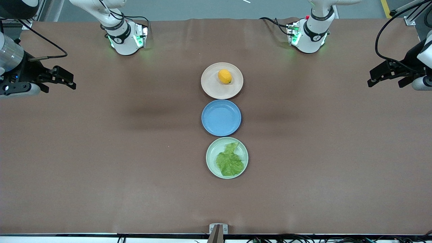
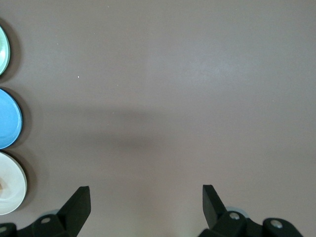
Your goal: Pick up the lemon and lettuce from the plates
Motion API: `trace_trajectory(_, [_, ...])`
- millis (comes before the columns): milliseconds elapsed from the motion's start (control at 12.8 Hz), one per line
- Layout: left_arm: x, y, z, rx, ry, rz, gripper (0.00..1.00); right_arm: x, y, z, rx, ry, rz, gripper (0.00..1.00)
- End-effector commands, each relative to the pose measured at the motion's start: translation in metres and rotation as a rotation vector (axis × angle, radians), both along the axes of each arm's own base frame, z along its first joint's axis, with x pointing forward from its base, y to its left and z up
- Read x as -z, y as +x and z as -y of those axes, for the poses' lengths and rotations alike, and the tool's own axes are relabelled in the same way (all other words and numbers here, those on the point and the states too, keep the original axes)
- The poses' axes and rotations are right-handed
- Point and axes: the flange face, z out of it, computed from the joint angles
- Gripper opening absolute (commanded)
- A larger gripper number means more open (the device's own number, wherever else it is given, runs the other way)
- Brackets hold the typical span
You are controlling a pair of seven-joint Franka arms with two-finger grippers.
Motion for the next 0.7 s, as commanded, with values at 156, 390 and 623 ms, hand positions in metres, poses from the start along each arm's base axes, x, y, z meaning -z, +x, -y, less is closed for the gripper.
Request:
trace_trajectory(156, [-0.0062, -0.0038, -0.0032, 0.016, 0.018, 0.000, 1.00, -0.0026, -0.0088, 0.0026, -0.002, 0.011, 0.015, 1.00])
trace_trajectory(390, [-0.0062, -0.0039, -0.0024, 0.016, 0.018, 0.000, 1.00, -0.0052, -0.0085, 0.0035, -0.002, 0.010, 0.012, 1.00])
trace_trajectory(623, [-0.0045, -0.0028, 0.0048, 0.010, 0.006, -0.004, 1.00, -0.0060, -0.0086, 0.0051, 0.001, 0.011, 0.007, 1.00])
